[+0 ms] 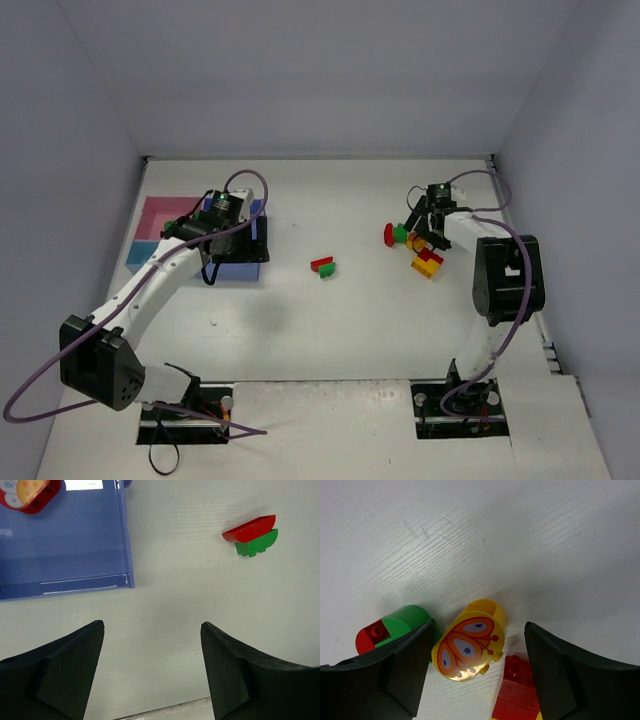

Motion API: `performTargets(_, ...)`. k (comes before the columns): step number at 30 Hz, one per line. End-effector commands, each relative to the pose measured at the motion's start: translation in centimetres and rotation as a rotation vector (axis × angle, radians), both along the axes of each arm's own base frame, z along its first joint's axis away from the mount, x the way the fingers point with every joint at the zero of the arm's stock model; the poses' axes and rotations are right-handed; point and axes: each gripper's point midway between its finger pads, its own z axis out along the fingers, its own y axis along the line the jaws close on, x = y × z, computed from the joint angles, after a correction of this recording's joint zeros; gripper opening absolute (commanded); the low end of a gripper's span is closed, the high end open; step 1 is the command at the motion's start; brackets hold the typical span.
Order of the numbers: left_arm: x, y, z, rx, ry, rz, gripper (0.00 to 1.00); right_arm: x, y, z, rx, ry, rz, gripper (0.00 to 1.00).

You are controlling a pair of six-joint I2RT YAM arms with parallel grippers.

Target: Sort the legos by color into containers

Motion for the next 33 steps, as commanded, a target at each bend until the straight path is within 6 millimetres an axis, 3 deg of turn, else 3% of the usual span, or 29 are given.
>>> performTargets(1,0.0,-0.3,1.5,-0.031,-0.051,0.0,0.72,0.8,0.3,0.9,0.027,-0.037,-0.022,0.69)
performTargets(5,-0.1,-0.6,1.2,-0.036,-0.042,-0.007,0.72,-0.3,0.4,-0.1,0.029,-0.01,-0.02,0.62)
performTargets(8,0.0,-1.0,1.4,-0.039,-0.046,-0.02,0.72,-1.1,0.3,-0.3,0.018,0.002,-0.007,0.48)
performTargets(10,0.1,-1.5,1.6,-0.049,-0.05,-0.036,0.72,-1.3,0.2,0.1,0.006,-0.005,0.006,0.33)
performTargets(14,0.3,-2.7,2.8,-0.081,-0.083,-0.08,0.72,-0.1,0.8,3.2,-0.027,-0.114,0.091,0.1)
performTargets(15,0.4,-3.2,3.2,-0.095,-0.09,-0.095,0.72,0.0,1.6,4.9,-0.05,-0.157,0.155,0.01)
performTargets(17,0.4,-3.9,3.8,-0.12,-0.1,-0.116,0.72,0.1,2.7,6.8,-0.082,-0.218,0.232,0.0)
performTargets(18,0.5,-4.3,4.3,-0.135,-0.109,-0.128,0.72,0.1,3.5,9.1,-0.098,-0.279,0.274,0.0)
performTargets(19,0.5,-4.6,4.5,-0.146,-0.109,-0.137,0.72,-0.2,4.4,10.0,-0.135,-0.306,0.36,0.0)
performTargets(20,0.4,-5.3,4.9,-0.174,-0.106,-0.163,0.72,-0.6,6.5,10.9,-0.146,-0.355,0.442,0.0)
performTargets(21,0.5,-5.7,5.6,-0.191,-0.115,-0.176,0.72,-1.2,7.6,13.4,-0.165,-0.433,0.498,0.0)
performTargets(23,0.5,-6.6,6.4,-0.227,-0.119,-0.209,0.72,-3.0,11.4,14.7,-0.174,-0.518,0.7,0.0)
performTargets(24,0.6,-6.9,7.3,-0.243,-0.134,-0.223,0.72,-4.0,12.3,16.9,-0.169,-0.592,0.753,0.0)
performTargets(29,0.0,-9.3,10.3,-0.354,-0.144,-0.332,0.72,-9.3,17.7,20.7,-0.089,-0.761,1.082,0.04)
performTargets(33,-0.7,-11.1,12.7,-0.454,-0.151,-0.404,0.72,-12.2,20.4,21.5,-0.066,-0.784,1.213,0.05)
